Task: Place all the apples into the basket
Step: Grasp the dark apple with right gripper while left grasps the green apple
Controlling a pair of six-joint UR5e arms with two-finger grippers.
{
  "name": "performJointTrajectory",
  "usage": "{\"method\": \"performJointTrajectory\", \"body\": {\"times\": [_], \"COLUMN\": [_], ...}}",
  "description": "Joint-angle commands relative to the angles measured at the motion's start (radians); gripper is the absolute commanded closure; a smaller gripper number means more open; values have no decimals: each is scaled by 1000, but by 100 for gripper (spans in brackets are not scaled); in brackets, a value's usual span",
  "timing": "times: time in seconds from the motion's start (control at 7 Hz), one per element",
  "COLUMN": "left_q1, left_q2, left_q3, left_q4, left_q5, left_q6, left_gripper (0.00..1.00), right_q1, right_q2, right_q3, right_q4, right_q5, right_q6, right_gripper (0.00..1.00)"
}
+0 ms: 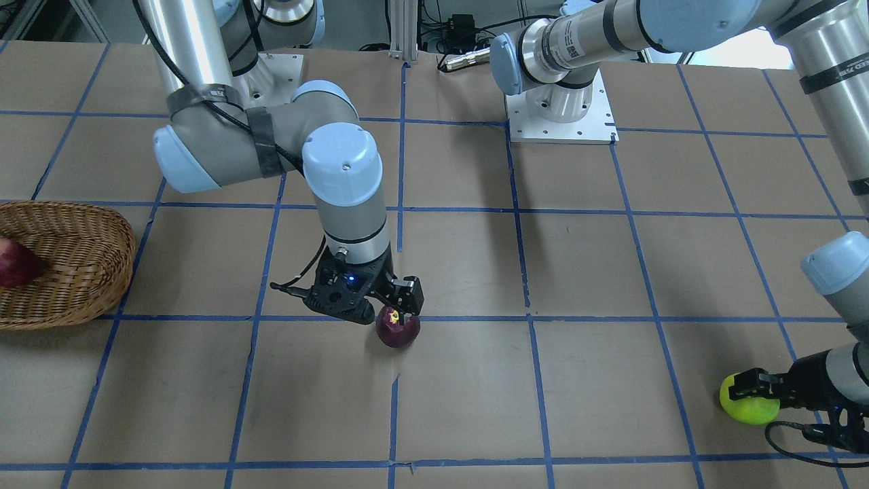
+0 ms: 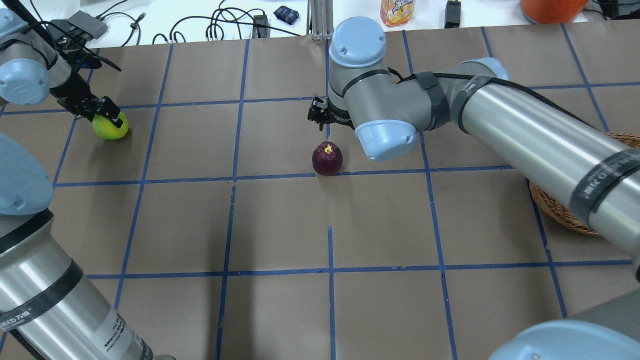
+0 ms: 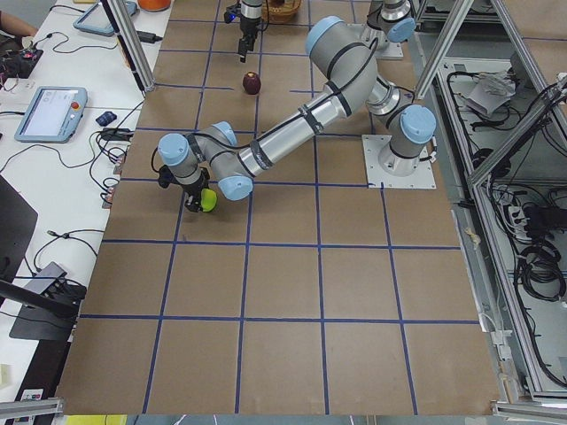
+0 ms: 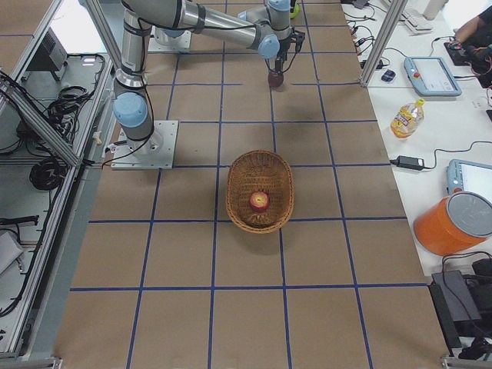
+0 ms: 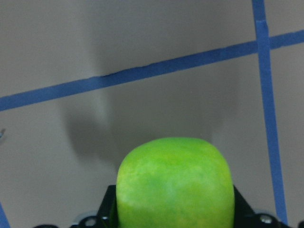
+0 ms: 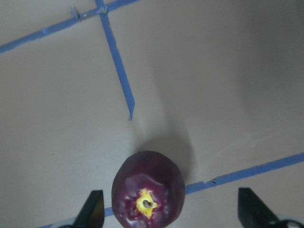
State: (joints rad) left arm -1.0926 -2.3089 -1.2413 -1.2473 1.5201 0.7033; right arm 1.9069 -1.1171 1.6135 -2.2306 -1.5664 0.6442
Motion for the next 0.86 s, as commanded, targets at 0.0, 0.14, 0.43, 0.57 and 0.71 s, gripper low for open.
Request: {"method": "performJointTrajectory", "body": {"times": [0.0, 0.14, 0.43, 0.57, 0.71], "left_q1": [-29, -56, -189, -234, -251], "left_q2": [55, 87, 161, 196, 227], "left_q3": [32, 33, -13, -64, -120], "left_q4": [-140, -202, -262, -274, -265], "left_q5": [0, -1, -62, -143, -146], "left_q6": [5, -19, -141, -181, -227], "left_gripper": [100, 100, 100, 100, 100], "right_q1": [34, 43, 57, 57, 55], "right_q2": [78, 112, 152, 149, 137], "right_q3": [-4, -4, -4, -4, -6], "right_q4": [-61, -82, -130, -129, -115], "right_q5": [-6, -6, -14, -17, -42], "right_q6": [28, 23, 15, 9, 6], "right_gripper": [0, 0, 28, 49, 64]}}
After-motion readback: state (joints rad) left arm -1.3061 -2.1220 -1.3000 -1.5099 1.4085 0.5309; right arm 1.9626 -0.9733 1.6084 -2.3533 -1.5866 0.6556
